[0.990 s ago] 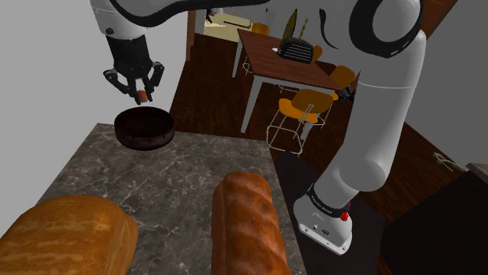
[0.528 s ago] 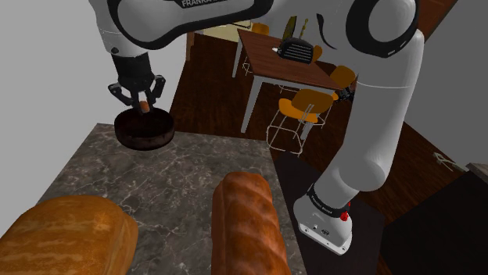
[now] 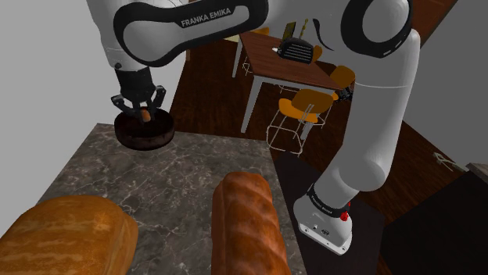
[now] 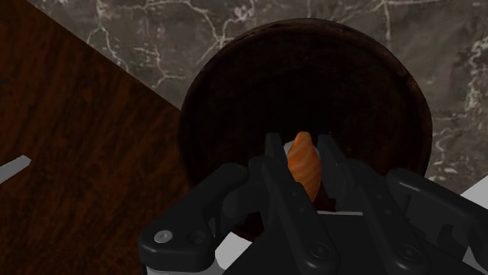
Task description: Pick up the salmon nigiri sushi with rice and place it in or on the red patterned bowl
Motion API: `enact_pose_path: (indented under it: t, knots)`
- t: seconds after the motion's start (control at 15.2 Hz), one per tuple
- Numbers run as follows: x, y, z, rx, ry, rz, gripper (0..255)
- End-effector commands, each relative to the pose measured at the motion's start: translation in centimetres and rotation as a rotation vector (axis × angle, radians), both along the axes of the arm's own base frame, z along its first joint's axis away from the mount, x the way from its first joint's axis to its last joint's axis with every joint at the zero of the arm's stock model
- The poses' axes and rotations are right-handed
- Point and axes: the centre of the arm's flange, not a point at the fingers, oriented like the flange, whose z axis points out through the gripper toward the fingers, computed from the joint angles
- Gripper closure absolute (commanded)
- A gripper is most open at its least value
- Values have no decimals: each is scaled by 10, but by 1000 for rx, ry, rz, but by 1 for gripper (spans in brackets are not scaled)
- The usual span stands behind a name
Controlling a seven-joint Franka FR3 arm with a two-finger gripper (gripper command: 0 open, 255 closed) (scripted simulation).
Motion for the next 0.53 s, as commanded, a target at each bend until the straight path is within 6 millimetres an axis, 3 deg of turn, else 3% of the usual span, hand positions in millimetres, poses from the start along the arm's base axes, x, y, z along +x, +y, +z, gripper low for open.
enact_pose_path:
  t: [0.0,0.26,0.33,0.46]
  knots:
    - [0,0,-1,0,0,0,255]
    - [0,0,-1,0,0,0,255]
    - [0,0,-1,0,0,0,0]
    - [0,0,-1,0,0,0,0]
